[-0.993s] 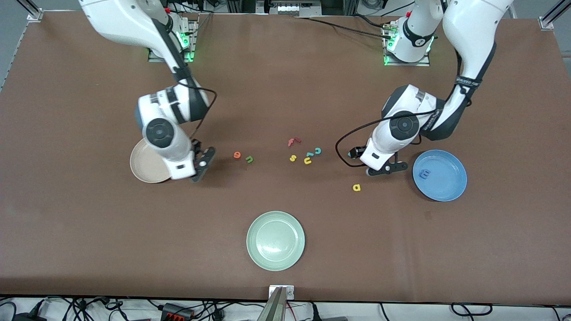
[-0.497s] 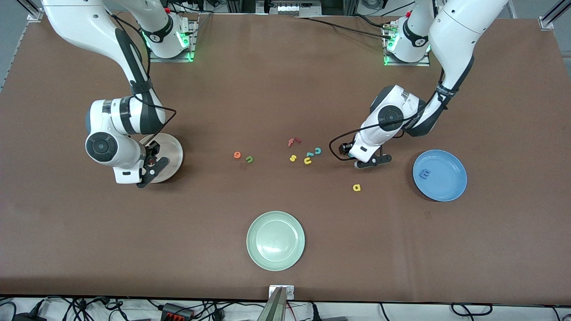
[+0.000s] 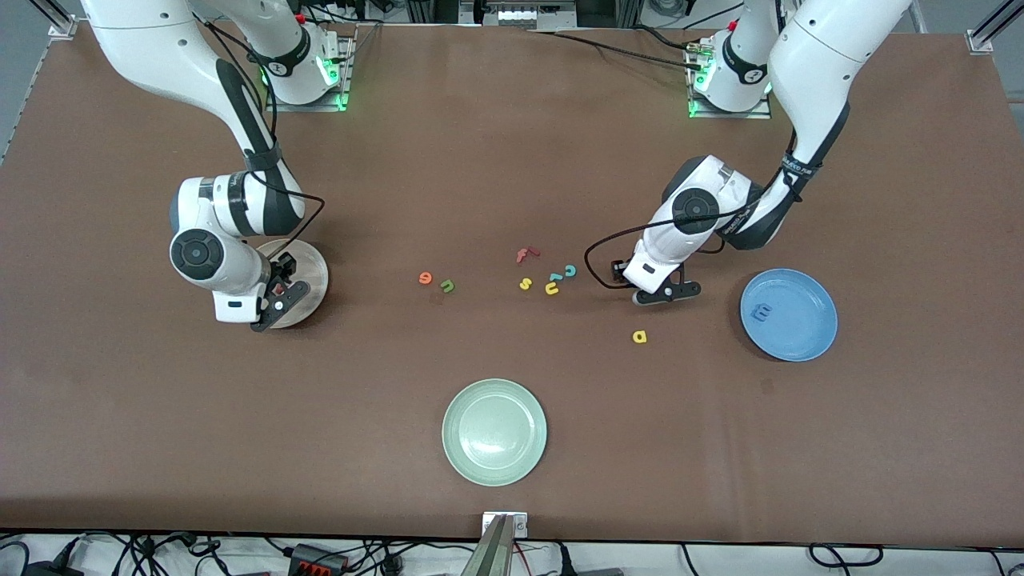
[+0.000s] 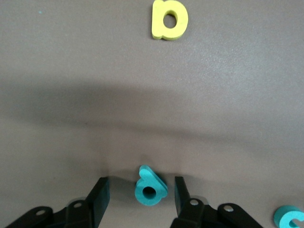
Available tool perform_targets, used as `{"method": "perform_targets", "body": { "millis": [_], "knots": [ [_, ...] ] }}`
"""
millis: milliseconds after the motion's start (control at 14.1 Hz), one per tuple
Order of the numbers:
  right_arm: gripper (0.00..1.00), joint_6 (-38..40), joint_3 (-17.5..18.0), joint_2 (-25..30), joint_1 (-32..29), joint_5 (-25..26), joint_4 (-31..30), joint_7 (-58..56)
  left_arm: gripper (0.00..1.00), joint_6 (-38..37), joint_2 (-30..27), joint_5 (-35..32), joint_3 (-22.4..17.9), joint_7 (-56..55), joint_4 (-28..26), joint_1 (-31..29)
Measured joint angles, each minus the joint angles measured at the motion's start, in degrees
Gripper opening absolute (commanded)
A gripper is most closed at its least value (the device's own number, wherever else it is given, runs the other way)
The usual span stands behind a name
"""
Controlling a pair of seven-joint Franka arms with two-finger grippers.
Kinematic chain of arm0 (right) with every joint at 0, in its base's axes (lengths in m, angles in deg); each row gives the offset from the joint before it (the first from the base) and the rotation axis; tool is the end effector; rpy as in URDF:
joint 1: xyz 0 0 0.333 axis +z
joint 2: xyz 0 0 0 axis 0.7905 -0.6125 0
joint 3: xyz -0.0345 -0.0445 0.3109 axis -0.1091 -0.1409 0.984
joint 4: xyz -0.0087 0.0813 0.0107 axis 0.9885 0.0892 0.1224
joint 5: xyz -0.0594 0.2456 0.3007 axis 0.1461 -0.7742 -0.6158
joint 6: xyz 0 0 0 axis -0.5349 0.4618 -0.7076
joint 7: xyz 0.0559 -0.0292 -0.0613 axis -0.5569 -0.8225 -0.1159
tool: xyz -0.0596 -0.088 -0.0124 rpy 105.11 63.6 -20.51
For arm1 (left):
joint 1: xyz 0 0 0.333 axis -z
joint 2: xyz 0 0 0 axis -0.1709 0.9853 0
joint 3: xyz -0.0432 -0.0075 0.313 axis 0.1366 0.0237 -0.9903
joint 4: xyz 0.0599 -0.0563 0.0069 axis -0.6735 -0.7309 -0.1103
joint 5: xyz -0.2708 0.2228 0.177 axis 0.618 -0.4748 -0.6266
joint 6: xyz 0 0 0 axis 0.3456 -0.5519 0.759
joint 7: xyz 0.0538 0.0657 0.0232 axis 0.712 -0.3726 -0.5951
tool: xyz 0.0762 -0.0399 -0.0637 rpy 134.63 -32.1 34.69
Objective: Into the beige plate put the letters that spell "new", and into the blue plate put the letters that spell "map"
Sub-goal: 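Put the w on the tan plate while the left gripper grasps the d, then drop the d onto the blue plate while the right gripper grasps the e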
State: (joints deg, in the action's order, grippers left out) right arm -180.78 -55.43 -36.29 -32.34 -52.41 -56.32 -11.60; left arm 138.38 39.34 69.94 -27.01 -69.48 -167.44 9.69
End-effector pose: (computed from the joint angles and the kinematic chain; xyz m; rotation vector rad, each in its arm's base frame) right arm 0.5761 0.0795 0.2145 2.8421 1.0841 -0.3367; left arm 0.5099 -0.2534 0.1709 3.0700 0.3192 -0.1246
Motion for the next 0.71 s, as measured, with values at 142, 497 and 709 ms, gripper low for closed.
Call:
{"method": "perform_targets", "body": {
  "millis": [142,497,709],
  "knots": [
    [1.0,4.4,0.7,2.3,3.2,-0.4,2.4,8.3,0.26,-0.1,0.1,-0.2,-0.1,0.0,0.2,0.0],
    [1.0,2.6,1.3,2.7,11.7,-10.3,3.3,24.4,0.16,-0.5,0.0,-0.6,-0.1,0.1,0.5,0.2],
    [0.89,-0.8,1.4,0.8,14.0,-11.2,3.3,31.8,0.16,-9.4,-0.5,-3.7,-0.1,2.3,3.7,-0.1]
  ]
}}
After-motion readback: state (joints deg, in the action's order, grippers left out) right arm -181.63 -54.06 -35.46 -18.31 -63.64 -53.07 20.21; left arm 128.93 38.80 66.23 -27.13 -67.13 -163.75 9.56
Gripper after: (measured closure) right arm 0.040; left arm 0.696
